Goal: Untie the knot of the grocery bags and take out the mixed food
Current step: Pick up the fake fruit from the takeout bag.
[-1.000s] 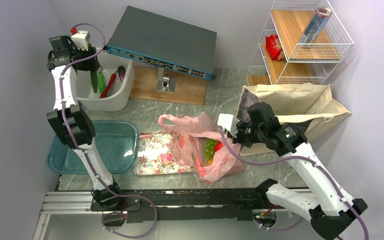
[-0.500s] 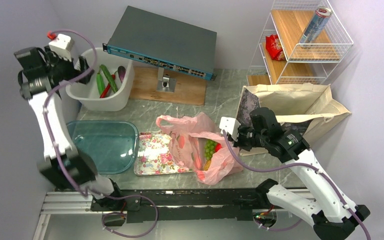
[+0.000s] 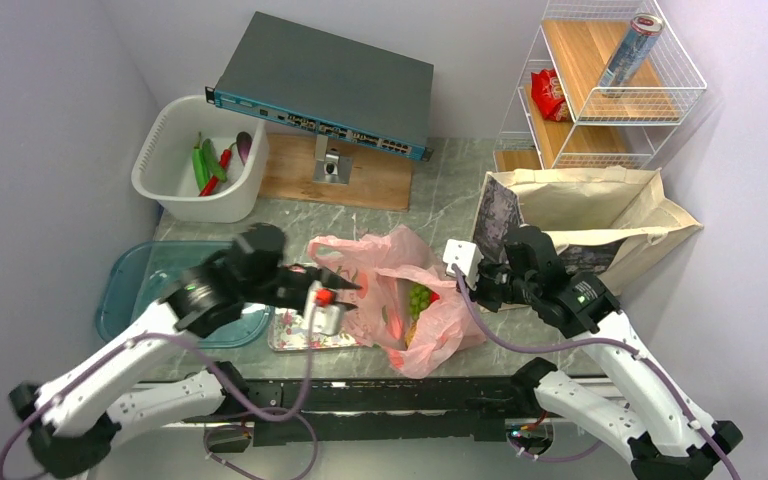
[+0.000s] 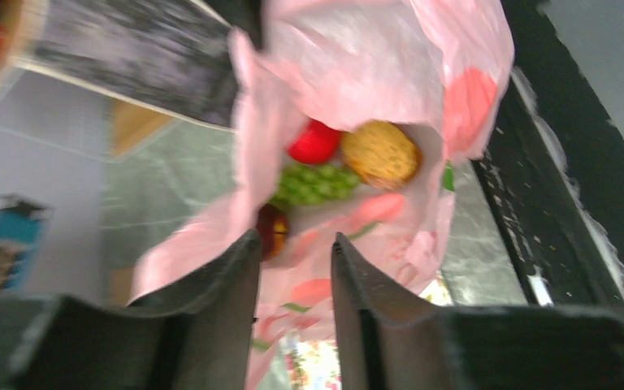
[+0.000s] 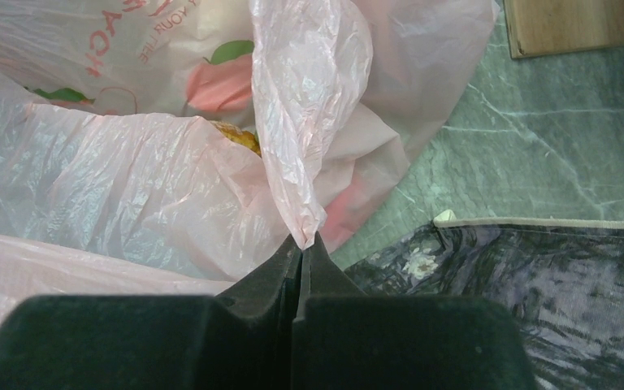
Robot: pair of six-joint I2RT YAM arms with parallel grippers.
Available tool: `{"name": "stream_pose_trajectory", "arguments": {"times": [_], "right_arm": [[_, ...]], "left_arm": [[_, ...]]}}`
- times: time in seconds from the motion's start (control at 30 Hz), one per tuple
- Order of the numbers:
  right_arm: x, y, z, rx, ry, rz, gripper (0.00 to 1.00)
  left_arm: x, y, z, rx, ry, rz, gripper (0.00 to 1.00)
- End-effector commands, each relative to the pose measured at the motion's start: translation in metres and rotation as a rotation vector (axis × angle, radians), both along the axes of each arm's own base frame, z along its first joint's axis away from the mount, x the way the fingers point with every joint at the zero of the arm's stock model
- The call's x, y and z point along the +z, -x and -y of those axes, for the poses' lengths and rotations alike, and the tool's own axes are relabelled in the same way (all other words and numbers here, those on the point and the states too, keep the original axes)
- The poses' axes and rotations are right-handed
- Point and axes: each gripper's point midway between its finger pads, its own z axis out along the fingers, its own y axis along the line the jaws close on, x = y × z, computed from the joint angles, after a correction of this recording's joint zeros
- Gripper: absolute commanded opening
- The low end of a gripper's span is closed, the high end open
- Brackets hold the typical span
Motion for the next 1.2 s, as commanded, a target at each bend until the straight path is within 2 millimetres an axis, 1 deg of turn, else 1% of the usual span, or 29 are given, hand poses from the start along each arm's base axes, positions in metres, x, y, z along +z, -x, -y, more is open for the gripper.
{"name": "stream_pose_trajectory", "arguments": {"times": [0.0,0.07,0.13,0.2,0.27,0.33,0.4,0.47,0.53,0.6,0.63,0.7,0.77,0.9,0.97,1.17], "right_arm": [[0.012,0.003,0.0,-0.019,-0.047,0.031,0.0],[0.012,0.005,0.003,-0.032,-0.048,0.033,0.0],[0.012,0.006,0.006,-0.033,-0.04,0.04,0.0],[0.017,0.002,0.009,-0.049,-0.034,0.06,0.0],[0.029,-0.005,0.012,-0.089,-0.043,0.094,0.0],[0.04,-0.012,0.015,-0.141,-0.068,0.121,0.0],[0.051,-0.015,0.017,-0.18,-0.097,0.142,0.0],[0.055,-0.017,0.02,-0.205,-0.107,0.152,0.0],[0.056,-0.02,0.023,-0.235,-0.106,0.16,0.0],[0.059,-0.025,0.028,-0.28,-0.109,0.18,0.0],[0.061,-0.029,0.031,-0.311,-0.113,0.191,0.0],[0.065,-0.035,0.037,-0.366,-0.122,0.21,0.0],[0.067,-0.039,0.039,-0.393,-0.132,0.219,0.0],[0.064,-0.042,0.036,-0.397,-0.142,0.2,0.0],[0.063,-0.043,0.034,-0.395,-0.147,0.188,0.0],[0.06,-0.046,0.028,-0.378,-0.144,0.172,0.0]], "left_arm": [[-0.048,-0.01,0.031,-0.055,-0.163,0.133,0.34],[-0.067,-0.008,0.05,-0.101,-0.209,0.176,0.3],[-0.084,-0.022,0.068,-0.066,-0.235,0.183,0.3],[-0.104,-0.047,0.081,0.02,-0.293,0.174,0.3],[-0.12,-0.074,0.089,0.136,-0.337,0.163,0.32],[-0.131,-0.097,0.094,0.24,-0.327,0.152,0.43],[-0.138,-0.116,0.096,0.325,-0.295,0.116,0.58],[-0.143,-0.131,0.096,0.393,-0.278,0.083,0.69],[-0.147,-0.148,0.094,0.465,-0.271,0.053,0.76],[-0.151,-0.162,0.093,0.511,-0.273,0.02,0.81],[-0.153,-0.168,0.092,0.531,-0.275,0.01,0.82],[-0.16,-0.176,0.092,0.563,-0.284,-0.02,0.86],[-0.165,-0.18,0.094,0.58,-0.288,-0.052,0.88],[-0.175,-0.185,0.101,0.609,-0.285,-0.104,0.9],[-0.187,-0.188,0.104,0.624,-0.307,-0.127,0.9],[-0.213,-0.199,0.11,0.661,-0.335,-0.185,0.92]]}}
